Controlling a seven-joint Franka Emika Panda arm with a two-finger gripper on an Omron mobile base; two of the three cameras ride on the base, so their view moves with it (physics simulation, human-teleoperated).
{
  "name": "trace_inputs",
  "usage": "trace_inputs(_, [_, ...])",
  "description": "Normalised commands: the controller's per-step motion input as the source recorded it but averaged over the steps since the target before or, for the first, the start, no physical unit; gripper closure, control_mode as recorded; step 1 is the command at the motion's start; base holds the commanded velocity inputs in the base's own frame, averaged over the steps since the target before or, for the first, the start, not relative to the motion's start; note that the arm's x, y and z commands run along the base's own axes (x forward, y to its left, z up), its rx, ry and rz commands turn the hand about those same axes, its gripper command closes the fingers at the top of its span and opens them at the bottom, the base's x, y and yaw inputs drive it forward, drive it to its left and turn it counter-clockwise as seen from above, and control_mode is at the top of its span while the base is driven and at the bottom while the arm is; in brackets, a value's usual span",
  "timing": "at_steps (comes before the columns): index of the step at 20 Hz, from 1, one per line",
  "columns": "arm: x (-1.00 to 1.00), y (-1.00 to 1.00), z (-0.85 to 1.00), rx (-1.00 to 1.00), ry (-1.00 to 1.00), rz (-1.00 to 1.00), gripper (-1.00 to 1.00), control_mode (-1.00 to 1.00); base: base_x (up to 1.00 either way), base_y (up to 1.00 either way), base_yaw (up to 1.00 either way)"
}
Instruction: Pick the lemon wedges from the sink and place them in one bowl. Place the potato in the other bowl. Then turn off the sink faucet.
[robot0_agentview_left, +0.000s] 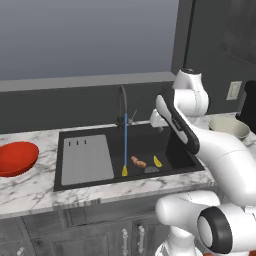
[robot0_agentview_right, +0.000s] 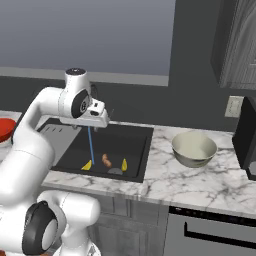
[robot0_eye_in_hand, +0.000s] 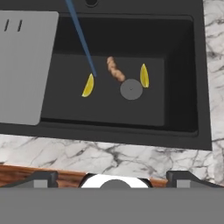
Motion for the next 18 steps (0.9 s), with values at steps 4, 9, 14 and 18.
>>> trace_inputs(4, [0.0,-0.14,-0.34,0.0,0.0,0.0,-1.0,-1.0,0.0,0.0,0.0])
trace_inputs(9, [0.0,-0.12,-0.29,0.0,0.0,0.0,-1.0,-1.0,0.0,0.0,0.0])
trace_inputs(14, [0.0,-0.13,-0.32,0.0,0.0,0.0,-1.0,-1.0,0.0,0.0,0.0])
trace_inputs(18, [0.03,-0.09,-0.26,0.0,0.0,0.0,-1.0,-1.0,0.0,0.0,0.0])
